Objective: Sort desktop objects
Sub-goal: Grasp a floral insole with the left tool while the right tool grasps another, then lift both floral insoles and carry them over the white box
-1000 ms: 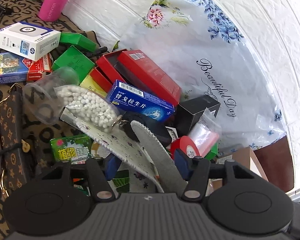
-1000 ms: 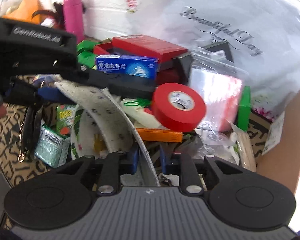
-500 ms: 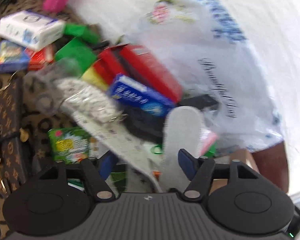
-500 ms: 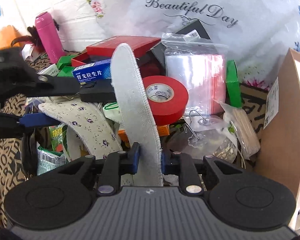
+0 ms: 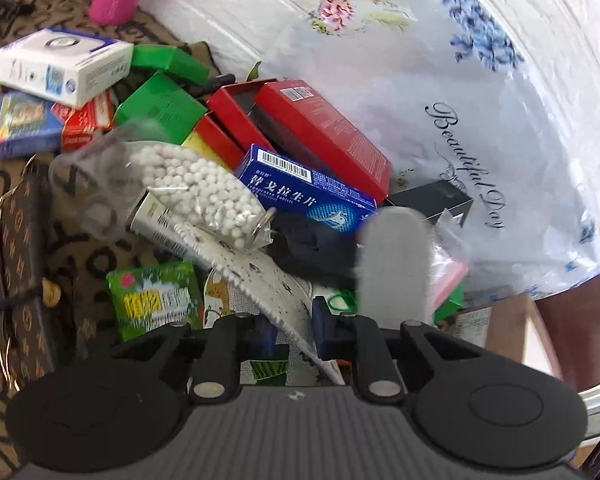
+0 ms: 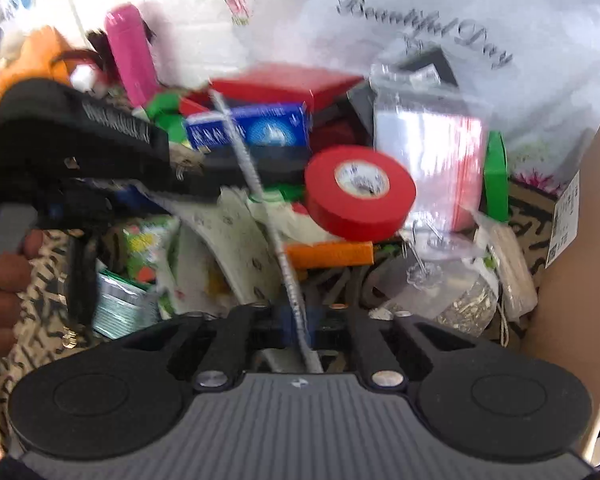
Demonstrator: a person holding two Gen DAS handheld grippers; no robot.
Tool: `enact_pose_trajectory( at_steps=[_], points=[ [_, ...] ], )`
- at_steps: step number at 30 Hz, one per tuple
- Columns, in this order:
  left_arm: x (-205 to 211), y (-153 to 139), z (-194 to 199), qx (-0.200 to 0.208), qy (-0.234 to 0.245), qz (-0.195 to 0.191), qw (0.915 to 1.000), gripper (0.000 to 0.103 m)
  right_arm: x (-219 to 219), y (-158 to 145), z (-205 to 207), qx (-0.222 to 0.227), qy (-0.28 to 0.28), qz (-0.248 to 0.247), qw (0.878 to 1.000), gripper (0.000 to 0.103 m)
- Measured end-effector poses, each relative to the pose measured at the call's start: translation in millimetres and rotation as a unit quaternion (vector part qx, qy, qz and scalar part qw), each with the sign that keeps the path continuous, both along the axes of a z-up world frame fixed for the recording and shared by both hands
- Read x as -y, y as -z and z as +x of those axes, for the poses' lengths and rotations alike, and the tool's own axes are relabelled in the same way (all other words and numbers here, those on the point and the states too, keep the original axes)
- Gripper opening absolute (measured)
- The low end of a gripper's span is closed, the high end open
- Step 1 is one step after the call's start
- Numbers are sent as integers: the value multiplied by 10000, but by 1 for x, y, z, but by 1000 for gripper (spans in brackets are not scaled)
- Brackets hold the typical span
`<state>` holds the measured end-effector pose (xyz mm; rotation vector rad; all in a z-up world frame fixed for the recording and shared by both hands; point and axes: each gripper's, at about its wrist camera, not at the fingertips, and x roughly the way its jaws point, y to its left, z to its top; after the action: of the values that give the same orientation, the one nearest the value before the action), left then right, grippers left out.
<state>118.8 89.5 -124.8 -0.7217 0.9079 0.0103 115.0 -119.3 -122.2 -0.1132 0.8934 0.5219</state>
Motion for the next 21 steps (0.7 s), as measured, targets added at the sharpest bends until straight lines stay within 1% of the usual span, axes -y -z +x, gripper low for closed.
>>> enact_pose_trajectory(
  at_steps=[2, 4, 5, 11, 17, 21],
  points=[
    [0, -6, -9, 81, 25, -11, 10000, 7, 4, -10, -7, 146, -28, 67, 9999, 0],
    [0, -14, -20, 213, 85, -156, 9996, 4, 10, -19, -13, 213, -11, 166, 9996, 0],
    [2, -19, -24, 298, 144, -159, 9993, 0, 12, -23, -16, 245, 0, 197, 9995, 0],
    [17, -51, -43, 751, 524, -144, 9957, 0, 29, -47, -41, 465, 62, 450, 9979, 0],
    [38, -69, -58, 971, 830, -101, 9918, 0, 50, -66, -66, 694, 282, 653, 9951, 0],
    [47, -75, -69, 1060, 969, -80, 9896, 0, 62, -69, -78, 726, 372, 610, 9948, 0]
  ],
)
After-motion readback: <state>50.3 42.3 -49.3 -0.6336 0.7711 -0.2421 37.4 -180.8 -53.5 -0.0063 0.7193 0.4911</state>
